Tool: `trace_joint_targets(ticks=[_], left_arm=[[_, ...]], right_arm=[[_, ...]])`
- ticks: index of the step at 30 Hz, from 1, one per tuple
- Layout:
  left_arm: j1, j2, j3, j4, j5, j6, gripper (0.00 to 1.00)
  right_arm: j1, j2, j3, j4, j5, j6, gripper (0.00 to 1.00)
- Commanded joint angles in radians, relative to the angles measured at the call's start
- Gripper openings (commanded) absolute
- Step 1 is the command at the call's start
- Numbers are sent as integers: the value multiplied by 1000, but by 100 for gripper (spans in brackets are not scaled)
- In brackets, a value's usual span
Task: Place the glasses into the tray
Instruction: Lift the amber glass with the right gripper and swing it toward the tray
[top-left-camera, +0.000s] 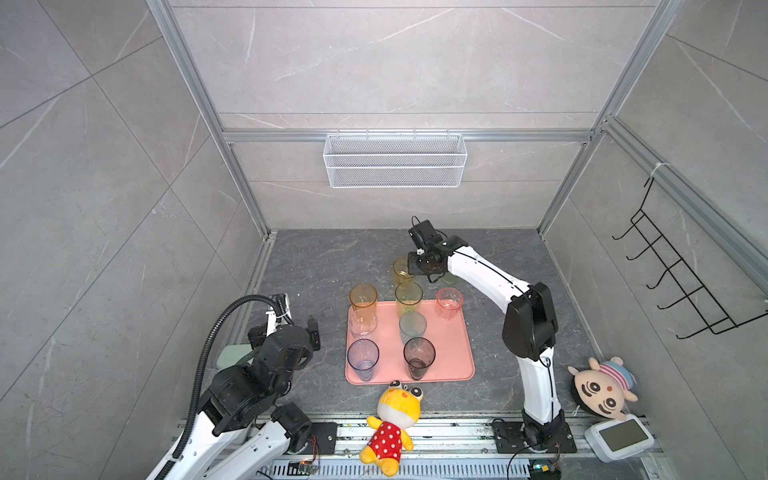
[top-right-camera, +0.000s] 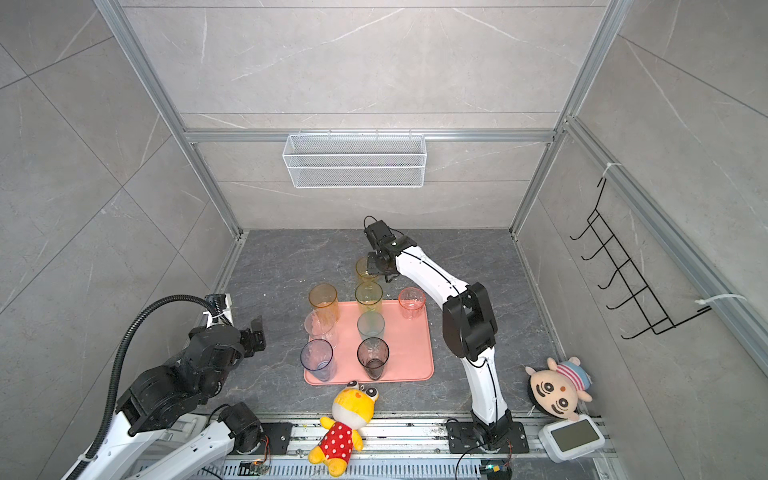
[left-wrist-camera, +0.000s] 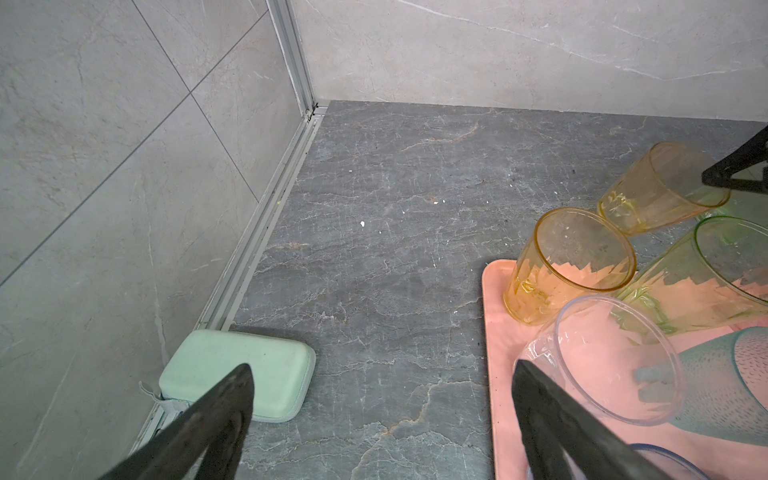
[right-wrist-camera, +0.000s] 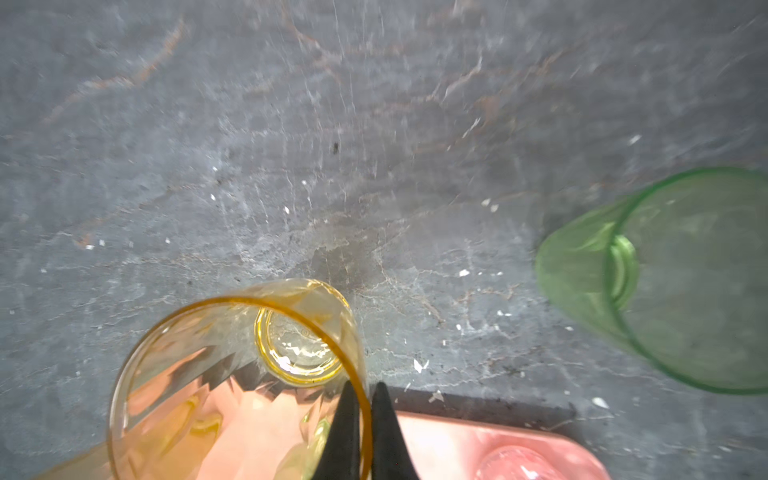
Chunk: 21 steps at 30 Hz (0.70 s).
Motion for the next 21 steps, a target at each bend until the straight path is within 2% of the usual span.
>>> trace_joint_targets(ticks=[1,9,21], left_arm=[[-7,-10,2,4,-5,-21,97],[-7,-13,1,4,-5,-22,96],[-9,-15,3,7,-2,-21,96]], right_arm=[[-3,-88,41,-39,53,-42,1],[-3,-200,33,-102,112,-91,0],[-3,-384,-42,-185,131,-129,0]])
